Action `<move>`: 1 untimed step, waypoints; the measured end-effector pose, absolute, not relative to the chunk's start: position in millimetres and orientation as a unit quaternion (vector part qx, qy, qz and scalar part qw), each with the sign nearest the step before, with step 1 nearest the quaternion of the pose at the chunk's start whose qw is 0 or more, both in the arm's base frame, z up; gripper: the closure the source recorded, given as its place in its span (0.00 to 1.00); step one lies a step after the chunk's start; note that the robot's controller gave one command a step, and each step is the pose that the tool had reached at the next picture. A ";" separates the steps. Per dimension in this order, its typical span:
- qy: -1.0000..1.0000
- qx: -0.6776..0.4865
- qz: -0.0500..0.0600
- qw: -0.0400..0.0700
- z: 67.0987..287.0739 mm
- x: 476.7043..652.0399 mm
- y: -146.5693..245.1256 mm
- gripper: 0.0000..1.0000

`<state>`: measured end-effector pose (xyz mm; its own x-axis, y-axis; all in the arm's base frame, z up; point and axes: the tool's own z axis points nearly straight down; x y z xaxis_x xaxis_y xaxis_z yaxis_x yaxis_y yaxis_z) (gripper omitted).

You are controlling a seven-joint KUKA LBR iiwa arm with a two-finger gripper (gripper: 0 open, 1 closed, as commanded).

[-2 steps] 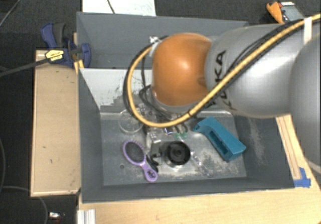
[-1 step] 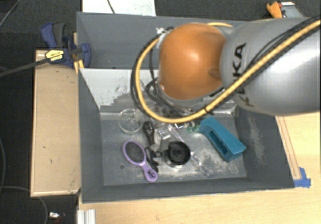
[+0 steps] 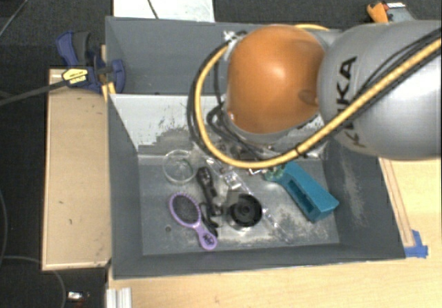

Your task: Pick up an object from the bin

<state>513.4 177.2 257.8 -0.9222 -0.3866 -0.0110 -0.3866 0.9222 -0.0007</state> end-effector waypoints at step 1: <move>0.974 -0.225 0.000 0.006 236.3 519.7 184.2 0.00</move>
Offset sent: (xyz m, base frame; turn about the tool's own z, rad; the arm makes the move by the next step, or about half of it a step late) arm 0.0420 0.0378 -0.0639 -0.1274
